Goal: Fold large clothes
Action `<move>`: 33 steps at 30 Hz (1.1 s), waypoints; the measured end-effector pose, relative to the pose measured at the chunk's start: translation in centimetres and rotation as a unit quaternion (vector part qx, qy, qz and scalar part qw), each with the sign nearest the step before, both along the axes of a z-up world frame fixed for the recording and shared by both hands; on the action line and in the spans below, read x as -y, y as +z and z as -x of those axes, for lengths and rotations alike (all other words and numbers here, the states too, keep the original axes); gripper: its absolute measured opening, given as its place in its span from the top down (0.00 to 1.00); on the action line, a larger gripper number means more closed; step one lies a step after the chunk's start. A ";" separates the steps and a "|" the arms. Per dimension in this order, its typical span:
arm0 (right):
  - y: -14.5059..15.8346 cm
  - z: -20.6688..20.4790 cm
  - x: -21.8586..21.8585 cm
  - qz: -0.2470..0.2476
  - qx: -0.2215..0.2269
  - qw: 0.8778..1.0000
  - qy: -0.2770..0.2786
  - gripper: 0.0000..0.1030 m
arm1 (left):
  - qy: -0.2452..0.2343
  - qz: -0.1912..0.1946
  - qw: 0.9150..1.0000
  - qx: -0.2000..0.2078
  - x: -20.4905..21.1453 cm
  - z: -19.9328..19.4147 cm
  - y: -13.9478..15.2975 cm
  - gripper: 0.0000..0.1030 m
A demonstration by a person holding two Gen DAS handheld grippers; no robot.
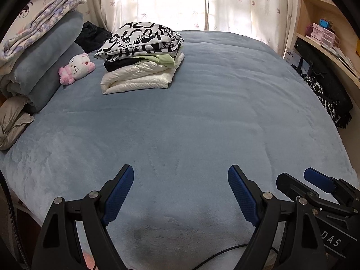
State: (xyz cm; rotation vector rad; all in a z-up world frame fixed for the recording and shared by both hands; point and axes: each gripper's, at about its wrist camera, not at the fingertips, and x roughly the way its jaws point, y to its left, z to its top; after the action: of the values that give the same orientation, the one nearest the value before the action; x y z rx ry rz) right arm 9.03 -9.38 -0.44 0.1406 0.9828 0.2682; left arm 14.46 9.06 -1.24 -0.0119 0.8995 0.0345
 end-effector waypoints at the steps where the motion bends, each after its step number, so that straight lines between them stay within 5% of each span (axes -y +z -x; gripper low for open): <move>1: 0.0 0.0 0.0 0.001 0.000 1.000 0.000 0.31 | 0.000 -0.001 1.000 0.000 0.0 0.0 0.0 0.18; 33: 0.2 0.1 -0.1 0.005 0.005 1.000 -0.002 0.31 | 0.001 -0.011 1.000 0.013 0.5 0.2 0.2 0.18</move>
State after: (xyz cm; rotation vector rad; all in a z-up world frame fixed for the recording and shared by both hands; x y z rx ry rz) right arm 8.97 -9.27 -0.24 0.1324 0.9739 0.2594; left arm 14.26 8.57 -1.07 0.0077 0.8727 0.0455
